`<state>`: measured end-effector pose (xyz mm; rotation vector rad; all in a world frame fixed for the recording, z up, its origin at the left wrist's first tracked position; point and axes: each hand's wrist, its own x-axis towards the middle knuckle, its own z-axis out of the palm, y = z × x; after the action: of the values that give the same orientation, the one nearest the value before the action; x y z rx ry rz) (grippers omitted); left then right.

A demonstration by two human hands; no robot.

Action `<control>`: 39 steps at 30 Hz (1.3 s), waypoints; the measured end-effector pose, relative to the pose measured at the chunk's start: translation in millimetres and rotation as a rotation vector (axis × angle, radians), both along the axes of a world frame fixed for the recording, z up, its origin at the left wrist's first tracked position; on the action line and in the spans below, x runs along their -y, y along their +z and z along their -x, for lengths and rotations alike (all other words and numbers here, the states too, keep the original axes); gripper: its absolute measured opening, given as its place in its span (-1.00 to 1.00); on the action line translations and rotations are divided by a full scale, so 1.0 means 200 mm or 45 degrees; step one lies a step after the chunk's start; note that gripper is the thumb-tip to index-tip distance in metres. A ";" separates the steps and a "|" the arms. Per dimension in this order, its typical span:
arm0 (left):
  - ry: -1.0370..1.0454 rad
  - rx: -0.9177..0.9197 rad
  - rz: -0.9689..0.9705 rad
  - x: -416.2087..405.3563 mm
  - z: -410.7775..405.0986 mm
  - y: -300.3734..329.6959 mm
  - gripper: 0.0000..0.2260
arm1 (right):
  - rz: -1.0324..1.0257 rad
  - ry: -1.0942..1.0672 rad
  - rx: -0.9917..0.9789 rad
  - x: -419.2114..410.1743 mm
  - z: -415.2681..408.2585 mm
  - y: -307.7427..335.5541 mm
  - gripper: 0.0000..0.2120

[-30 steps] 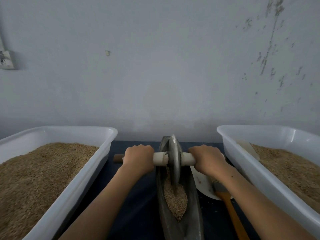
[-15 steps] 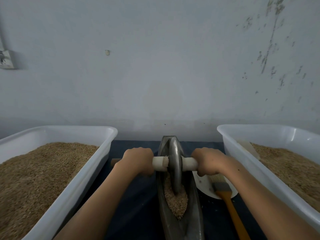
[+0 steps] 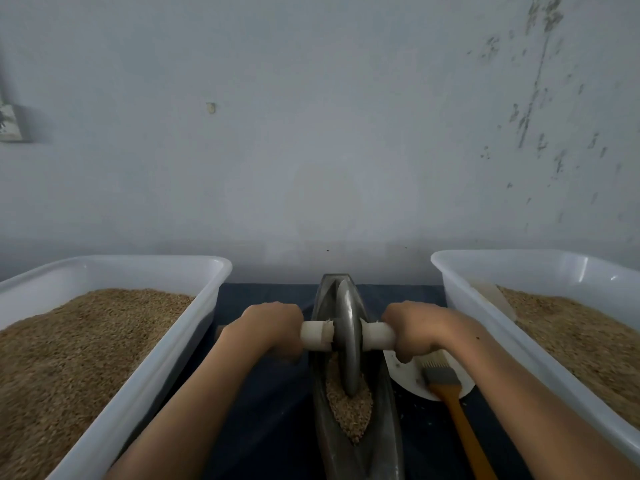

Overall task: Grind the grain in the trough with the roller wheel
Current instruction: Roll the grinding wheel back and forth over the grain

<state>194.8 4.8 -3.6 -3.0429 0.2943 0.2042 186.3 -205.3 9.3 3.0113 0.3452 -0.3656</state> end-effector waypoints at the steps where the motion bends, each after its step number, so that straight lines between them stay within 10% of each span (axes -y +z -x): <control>1: 0.002 -0.023 0.002 0.00 0.00 0.00 -0.58 | -0.005 -0.003 -0.017 0.00 0.00 0.00 -0.67; 12: 0.044 0.458 -0.015 0.04 0.00 -0.04 -0.75 | -0.090 0.005 0.554 -0.01 -0.04 -0.09 -0.81; 23: 0.020 -0.003 -0.030 0.01 0.01 0.01 -0.56 | -0.019 0.048 0.020 0.01 -0.02 -0.01 -0.65; 34: 0.025 0.418 0.021 0.02 -0.02 -0.04 -0.74 | -0.083 0.033 0.522 -0.02 -0.04 -0.07 -0.84; 39: -0.006 0.224 -0.007 0.00 -0.02 -0.02 -0.64 | 0.022 0.058 0.291 -0.02 -0.02 -0.03 -0.74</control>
<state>198.5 4.9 -7.8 -3.0272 0.2878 -0.0635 189.8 -202.0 3.3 2.9803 0.3870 -0.0188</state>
